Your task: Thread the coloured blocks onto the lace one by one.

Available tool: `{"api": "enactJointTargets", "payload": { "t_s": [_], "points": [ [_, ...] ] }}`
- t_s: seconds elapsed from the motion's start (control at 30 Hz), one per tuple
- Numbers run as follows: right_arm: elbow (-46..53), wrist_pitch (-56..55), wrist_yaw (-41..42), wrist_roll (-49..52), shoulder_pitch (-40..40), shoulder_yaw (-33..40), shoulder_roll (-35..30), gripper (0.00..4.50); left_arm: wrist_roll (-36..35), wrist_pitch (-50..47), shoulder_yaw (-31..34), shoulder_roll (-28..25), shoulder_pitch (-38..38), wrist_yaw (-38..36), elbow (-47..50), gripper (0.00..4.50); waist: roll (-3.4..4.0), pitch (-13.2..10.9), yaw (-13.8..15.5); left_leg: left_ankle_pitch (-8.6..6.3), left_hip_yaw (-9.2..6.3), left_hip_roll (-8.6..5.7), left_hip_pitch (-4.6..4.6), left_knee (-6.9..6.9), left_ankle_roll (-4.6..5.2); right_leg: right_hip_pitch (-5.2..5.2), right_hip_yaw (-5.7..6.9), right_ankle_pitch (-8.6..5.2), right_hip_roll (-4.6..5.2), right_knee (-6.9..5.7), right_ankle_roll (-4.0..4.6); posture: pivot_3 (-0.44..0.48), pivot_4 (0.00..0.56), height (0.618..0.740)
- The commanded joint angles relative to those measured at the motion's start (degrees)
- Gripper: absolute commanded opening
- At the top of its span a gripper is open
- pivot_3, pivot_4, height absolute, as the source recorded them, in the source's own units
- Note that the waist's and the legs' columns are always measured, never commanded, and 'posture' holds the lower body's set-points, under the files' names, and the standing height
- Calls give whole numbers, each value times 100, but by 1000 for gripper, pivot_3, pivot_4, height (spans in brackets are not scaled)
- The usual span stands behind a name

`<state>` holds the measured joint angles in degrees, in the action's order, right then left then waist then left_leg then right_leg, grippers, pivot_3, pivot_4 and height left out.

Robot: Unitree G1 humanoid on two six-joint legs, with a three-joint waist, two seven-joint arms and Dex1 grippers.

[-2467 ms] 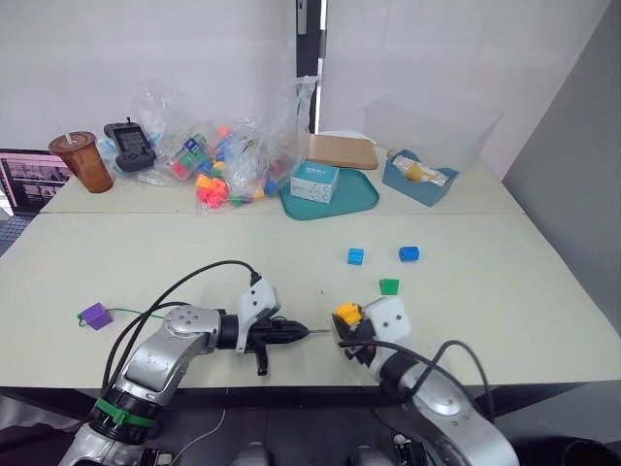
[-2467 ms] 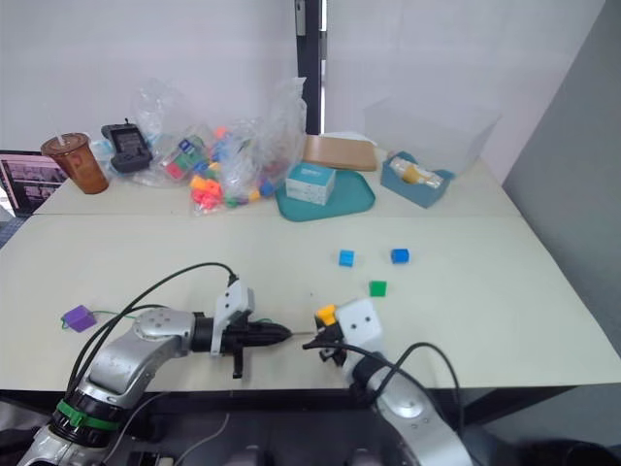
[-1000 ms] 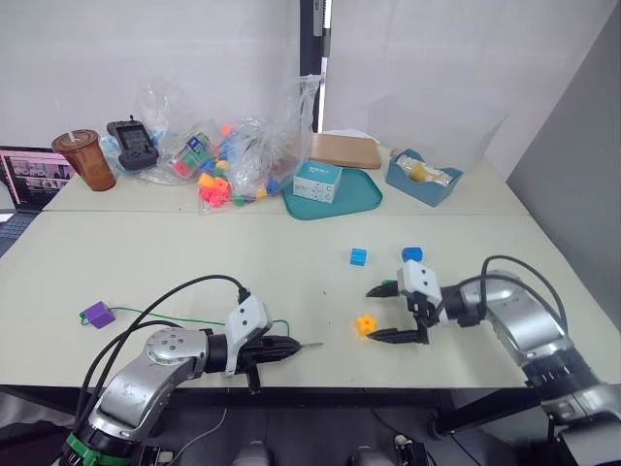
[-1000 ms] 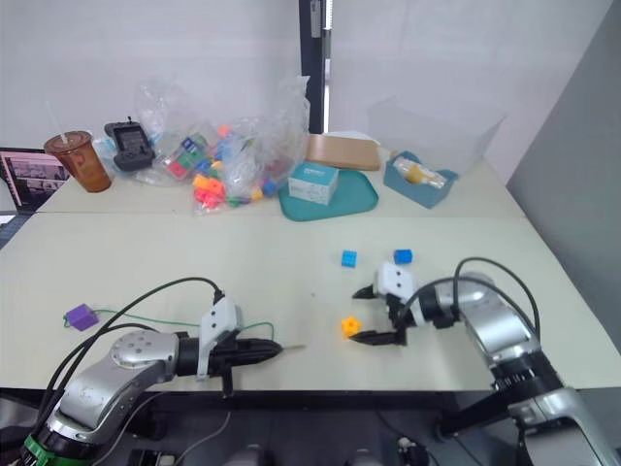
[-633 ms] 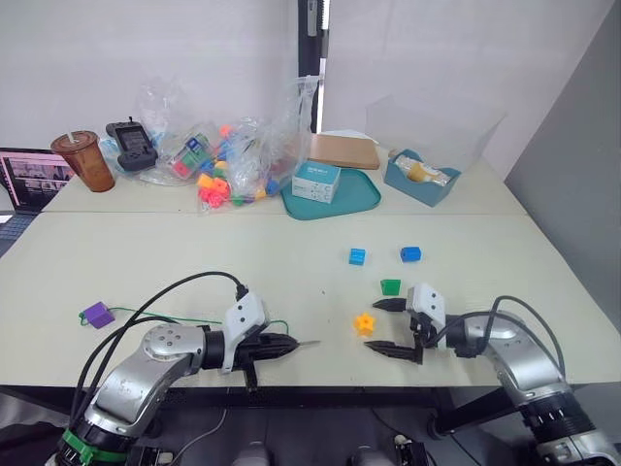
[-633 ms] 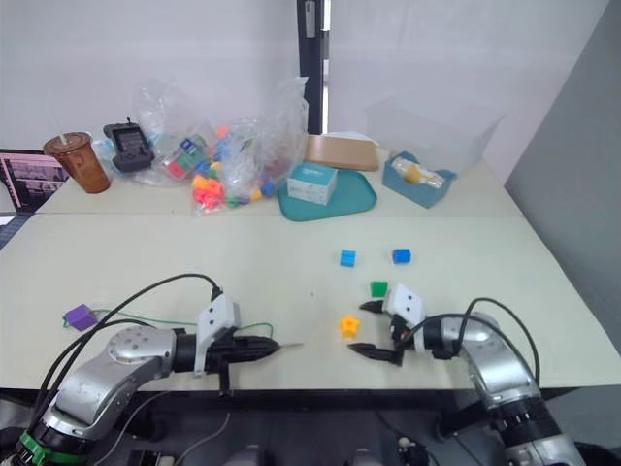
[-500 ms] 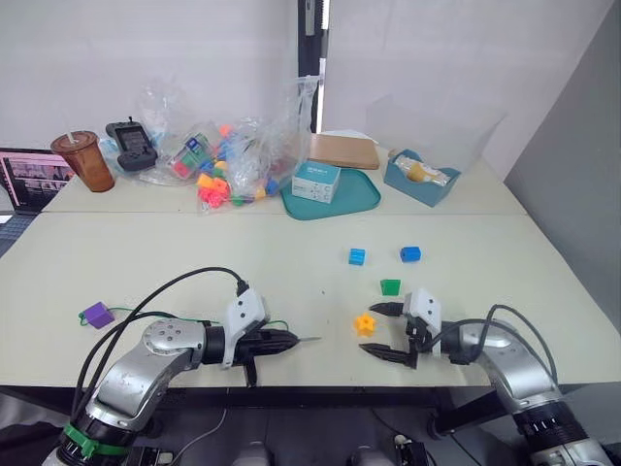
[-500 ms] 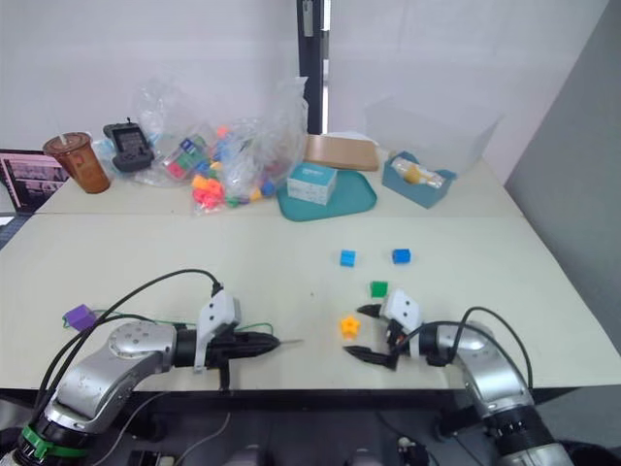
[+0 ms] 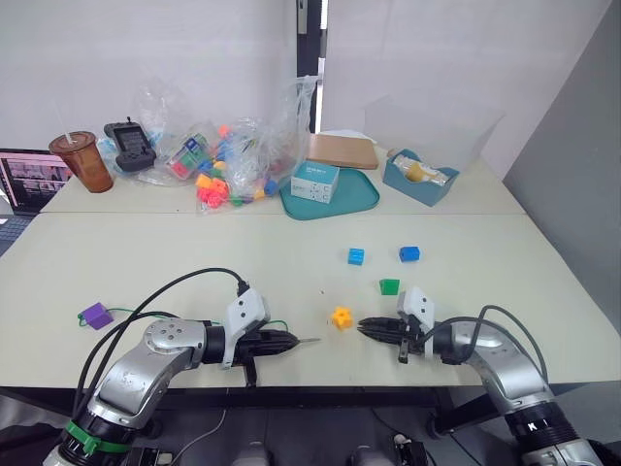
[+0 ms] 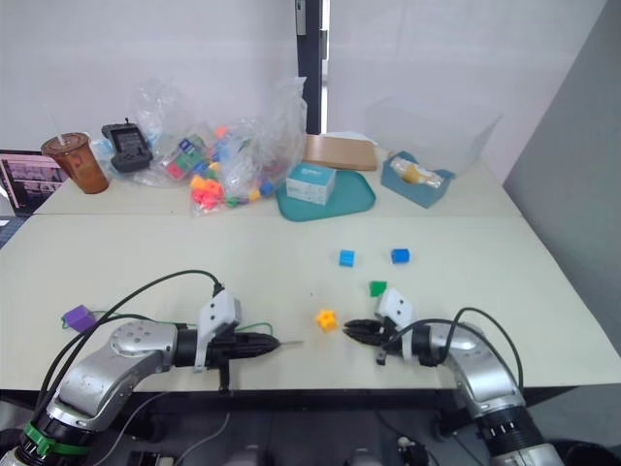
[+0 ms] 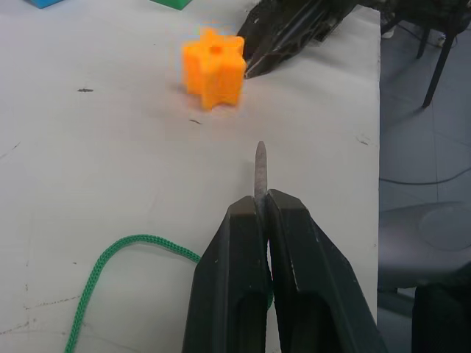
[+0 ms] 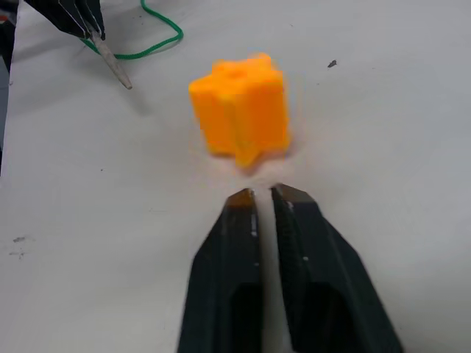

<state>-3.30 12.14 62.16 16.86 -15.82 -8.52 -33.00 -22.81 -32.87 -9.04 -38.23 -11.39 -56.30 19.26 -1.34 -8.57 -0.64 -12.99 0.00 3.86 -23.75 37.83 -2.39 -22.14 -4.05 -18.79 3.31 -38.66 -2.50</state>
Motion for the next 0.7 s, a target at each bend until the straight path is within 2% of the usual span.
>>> {"api": "enactJointTargets", "payload": {
  "t_s": [0.03,0.13,0.27,0.4,0.7],
  "points": [
    [628,368,373,93,-583,28,-412,47,-55,-4,16,-16,-33,-5,131,0,6,-3,-1,0,1,-1,0,0,0,-1,-1,0,1,-1,0,0,150,740],
    [787,507,634,-62,-844,-161,-723,47,-45,12,7,-9,-33,-4,120,0,6,-3,-5,0,-1,1,2,1,0,-2,0,0,-1,-5,0,0,150,740],
    [743,690,608,-302,-979,-430,-813,47,-44,31,-9,44,-22,32,103,0,4,-3,14,0,-4,1,0,0,0,0,2,0,-2,1,0,0,150,740],
    [610,616,431,-336,-871,-366,-670,1143,-65,6,21,49,-14,64,117,0,4,-3,27,0,-2,-2,-2,2,0,0,2,0,2,0,0,0,150,740],
    [487,719,185,-444,-1189,-377,-387,4265,-62,34,50,14,1,55,100,0,5,-3,-10,0,-3,0,0,1,0,-3,2,0,-1,-6,0,0,150,740]
  ]
}}
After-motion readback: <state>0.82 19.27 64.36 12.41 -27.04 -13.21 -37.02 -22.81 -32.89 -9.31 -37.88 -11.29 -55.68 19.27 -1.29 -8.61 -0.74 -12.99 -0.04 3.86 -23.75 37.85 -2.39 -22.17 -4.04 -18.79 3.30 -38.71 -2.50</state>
